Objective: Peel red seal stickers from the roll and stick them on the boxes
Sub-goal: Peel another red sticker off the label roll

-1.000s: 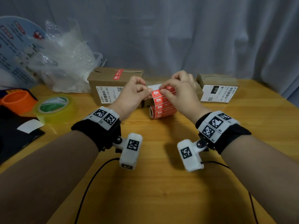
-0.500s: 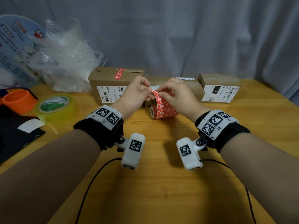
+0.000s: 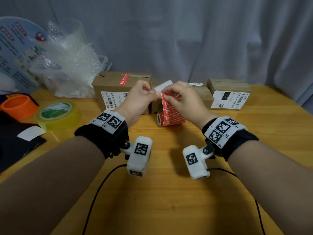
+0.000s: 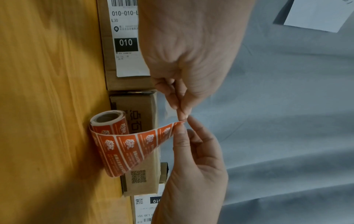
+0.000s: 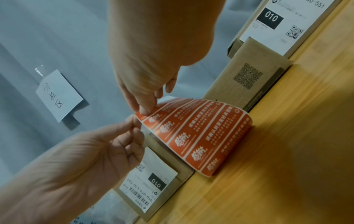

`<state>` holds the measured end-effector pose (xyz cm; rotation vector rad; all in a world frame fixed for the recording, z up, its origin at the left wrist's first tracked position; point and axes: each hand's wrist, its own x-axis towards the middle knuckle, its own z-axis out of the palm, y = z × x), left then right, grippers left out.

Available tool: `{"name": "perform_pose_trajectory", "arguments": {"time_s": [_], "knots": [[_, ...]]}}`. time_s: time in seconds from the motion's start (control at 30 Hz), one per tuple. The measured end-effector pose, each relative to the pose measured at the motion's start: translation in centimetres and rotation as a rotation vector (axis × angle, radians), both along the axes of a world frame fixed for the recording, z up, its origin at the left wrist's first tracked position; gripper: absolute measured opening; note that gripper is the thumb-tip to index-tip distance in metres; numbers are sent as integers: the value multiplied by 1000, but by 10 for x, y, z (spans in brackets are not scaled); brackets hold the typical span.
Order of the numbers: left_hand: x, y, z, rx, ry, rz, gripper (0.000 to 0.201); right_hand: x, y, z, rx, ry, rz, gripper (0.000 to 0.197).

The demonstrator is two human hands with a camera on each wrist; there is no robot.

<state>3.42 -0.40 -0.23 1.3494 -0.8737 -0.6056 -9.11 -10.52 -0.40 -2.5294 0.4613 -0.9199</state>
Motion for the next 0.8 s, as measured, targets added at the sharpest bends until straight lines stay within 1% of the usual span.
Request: {"name": "perform_pose_trajectory", "arguments": {"time_s": [0.13,0.27,0.5,0.63,0.8], "knots": [[1,-3,2,40,13,-6,31,-2,-3,1,-27,7,24,21],[2,-6,4,82,75,-16,31,-5,-4,3,-26,10,41,23],[0,-8,7,169,160,4,28,-9,-6,4,-59,25,73,21],[-1,-9,9,187,191,2,28,-9,-7,5,-48,64,103,23],[-2,-9,10,199,210,-2,28,-9,-8,5,-31,47,103,19]]}}
